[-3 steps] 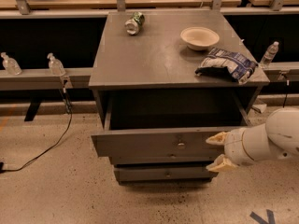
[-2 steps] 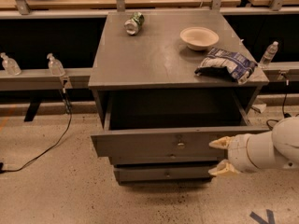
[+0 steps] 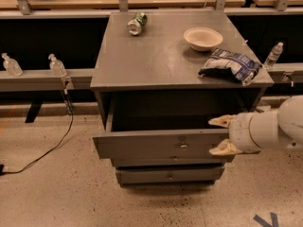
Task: Open top drawer
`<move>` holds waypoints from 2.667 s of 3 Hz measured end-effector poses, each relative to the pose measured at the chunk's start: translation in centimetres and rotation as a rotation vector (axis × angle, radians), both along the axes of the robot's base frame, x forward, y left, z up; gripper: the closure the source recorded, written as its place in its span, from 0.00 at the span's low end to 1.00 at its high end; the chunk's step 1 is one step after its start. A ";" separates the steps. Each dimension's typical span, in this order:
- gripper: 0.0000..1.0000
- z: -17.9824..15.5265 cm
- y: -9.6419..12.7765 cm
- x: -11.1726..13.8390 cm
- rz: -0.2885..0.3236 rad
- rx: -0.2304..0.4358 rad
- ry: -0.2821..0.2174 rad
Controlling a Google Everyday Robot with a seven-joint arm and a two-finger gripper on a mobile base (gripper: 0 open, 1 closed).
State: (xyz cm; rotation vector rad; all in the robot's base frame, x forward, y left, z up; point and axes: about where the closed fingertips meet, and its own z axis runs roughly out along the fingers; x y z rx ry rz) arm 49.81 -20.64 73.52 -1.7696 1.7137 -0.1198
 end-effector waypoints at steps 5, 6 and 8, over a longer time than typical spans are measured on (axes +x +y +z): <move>0.04 -7.6 -0.4 2.6 0.070 0.017 0.306; 0.18 -8.5 -0.6 1.1 0.057 0.011 0.362; 0.17 -8.0 -0.5 -3.0 0.010 -0.017 0.463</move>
Offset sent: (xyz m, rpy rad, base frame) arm 0.0948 -0.0008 -0.0253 0.0398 0.0986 0.1228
